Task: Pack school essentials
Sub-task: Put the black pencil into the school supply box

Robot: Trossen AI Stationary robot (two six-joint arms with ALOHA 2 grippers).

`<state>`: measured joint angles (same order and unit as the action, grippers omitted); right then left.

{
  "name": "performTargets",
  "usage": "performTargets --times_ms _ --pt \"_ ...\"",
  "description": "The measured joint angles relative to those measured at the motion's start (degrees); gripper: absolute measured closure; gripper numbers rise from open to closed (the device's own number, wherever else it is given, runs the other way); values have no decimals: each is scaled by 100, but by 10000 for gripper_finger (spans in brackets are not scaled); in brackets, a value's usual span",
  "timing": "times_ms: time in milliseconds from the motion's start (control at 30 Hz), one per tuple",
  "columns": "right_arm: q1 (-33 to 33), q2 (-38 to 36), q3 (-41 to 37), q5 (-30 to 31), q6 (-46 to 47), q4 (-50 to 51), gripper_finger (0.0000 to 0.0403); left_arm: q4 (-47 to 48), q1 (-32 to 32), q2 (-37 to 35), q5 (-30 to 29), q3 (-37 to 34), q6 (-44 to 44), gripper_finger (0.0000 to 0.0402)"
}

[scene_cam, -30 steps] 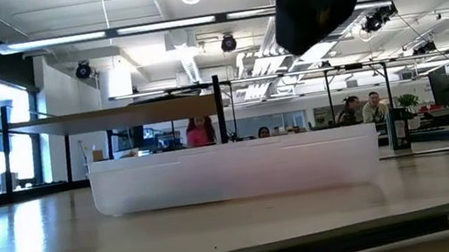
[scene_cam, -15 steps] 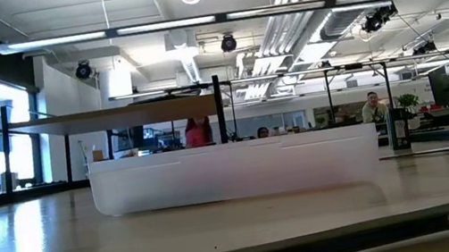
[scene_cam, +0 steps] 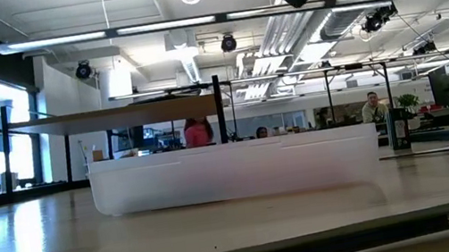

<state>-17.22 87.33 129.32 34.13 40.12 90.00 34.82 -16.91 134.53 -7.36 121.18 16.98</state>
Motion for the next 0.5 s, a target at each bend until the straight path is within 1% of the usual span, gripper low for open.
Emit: performTargets --times_ms 233,367,500 --pt "1 0 0 20 15 1 259 -182 -126 209 -86 -17 83 222" --pt "0 0 0 20 46 2 259 -249 -184 285 -321 -15 -239 234" --pt "0 2 0 17 103 2 259 -317 -208 465 -229 -13 -222 240"
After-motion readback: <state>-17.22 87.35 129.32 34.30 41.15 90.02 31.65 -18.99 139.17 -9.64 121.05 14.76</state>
